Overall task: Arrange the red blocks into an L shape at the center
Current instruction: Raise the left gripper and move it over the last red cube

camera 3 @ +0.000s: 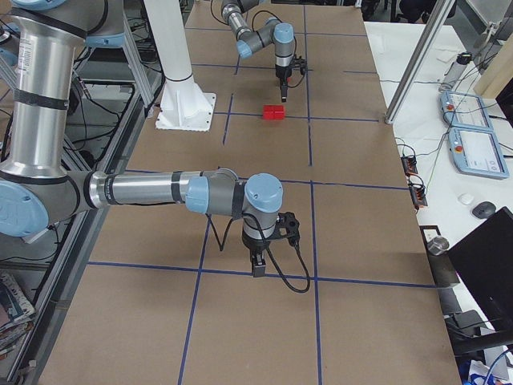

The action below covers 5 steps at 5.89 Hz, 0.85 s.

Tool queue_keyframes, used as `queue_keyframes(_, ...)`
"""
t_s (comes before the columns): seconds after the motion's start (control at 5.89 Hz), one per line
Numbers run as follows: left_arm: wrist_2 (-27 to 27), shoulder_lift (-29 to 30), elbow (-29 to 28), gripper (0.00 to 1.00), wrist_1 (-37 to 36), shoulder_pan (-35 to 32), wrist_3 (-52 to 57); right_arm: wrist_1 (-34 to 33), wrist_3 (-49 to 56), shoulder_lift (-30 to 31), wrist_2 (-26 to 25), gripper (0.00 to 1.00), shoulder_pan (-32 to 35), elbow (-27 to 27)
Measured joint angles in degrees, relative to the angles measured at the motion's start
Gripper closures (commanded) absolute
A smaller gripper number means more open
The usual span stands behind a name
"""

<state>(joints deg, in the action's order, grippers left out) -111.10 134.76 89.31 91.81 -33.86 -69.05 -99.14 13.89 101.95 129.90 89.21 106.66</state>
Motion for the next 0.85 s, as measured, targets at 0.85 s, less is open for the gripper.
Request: queue_keyframes(0.85,-6.8,-16.3,6.8,0.00,1.0,-10.8,13.5,0.0,0.0,0.0,0.1,0.01,0.0,0.0)
